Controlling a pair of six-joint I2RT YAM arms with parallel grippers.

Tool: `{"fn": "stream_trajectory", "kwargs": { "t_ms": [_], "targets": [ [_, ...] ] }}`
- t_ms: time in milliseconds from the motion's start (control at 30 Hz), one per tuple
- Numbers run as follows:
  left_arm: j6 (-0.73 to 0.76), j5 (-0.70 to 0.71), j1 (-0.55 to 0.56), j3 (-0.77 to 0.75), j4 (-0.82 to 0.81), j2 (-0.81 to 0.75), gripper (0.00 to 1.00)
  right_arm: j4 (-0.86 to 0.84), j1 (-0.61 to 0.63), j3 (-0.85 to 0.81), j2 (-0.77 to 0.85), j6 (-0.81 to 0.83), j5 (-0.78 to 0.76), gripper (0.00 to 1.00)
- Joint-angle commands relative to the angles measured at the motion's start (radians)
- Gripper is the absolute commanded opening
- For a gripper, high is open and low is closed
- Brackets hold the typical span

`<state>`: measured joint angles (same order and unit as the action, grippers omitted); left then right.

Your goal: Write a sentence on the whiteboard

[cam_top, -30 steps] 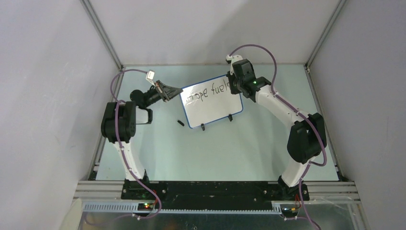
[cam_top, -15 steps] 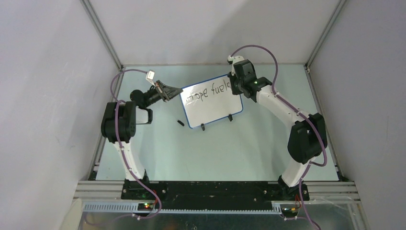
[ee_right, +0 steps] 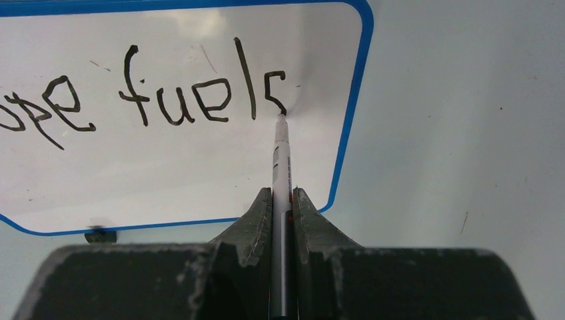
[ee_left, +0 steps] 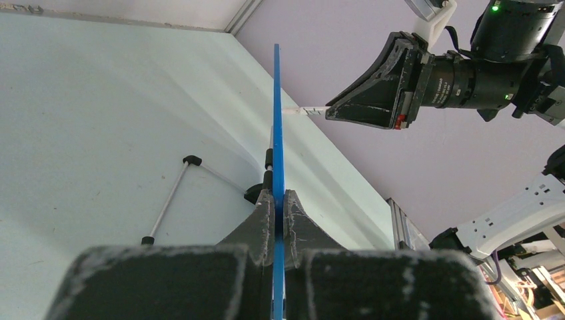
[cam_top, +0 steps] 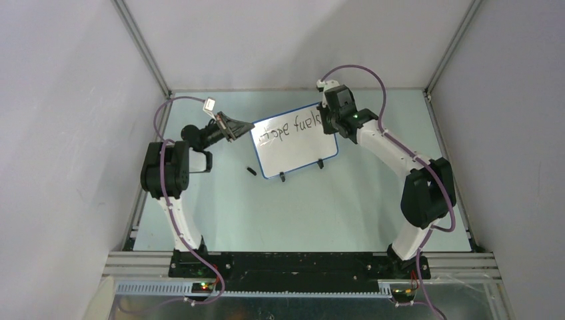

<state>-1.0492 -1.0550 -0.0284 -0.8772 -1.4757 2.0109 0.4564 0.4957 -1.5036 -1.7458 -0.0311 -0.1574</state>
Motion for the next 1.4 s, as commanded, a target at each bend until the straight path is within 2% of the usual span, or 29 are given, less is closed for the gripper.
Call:
{"fn": "stream_trajectory", "kwargs": {
  "t_ms": [0, 333, 633, 867, 1033, 1367],
  "targets": [
    [-0.001, -0.035, 0.006, -0.023, -0.051, -0.004, 0.00, -0.010, 0.022, 0.002, 0.029, 0.013, 0.015, 0.00],
    [-0.002, -0.035, 0.006, -0.024, -0.051, -0.004, 0.00, 0.000, 0.037, -0.012, 0.039, 0.018, 0.012, 0.00],
    [-0.002, -0.033, 0.006, -0.025, -0.051, -0.001, 0.00, -0.059, 0.068, 0.073, 0.205, 0.015, -0.048, 0.00],
    [-0.001, -0.033, 0.005, -0.022, -0.051, -0.001, 0.00, -0.152, 0.176, 0.134, 0.247, 0.028, -0.136, 0.00],
    [0.000, -0.031, 0.005, -0.021, -0.051, -0.001, 0.00, -0.229, 0.278, 0.162, 0.254, 0.028, -0.139, 0.00],
    [0.000, -0.031, 0.005, -0.023, -0.052, 0.002, 0.00, -0.324, 0.446, 0.171, 0.178, 0.054, -0.189, 0.00]
  ]
}}
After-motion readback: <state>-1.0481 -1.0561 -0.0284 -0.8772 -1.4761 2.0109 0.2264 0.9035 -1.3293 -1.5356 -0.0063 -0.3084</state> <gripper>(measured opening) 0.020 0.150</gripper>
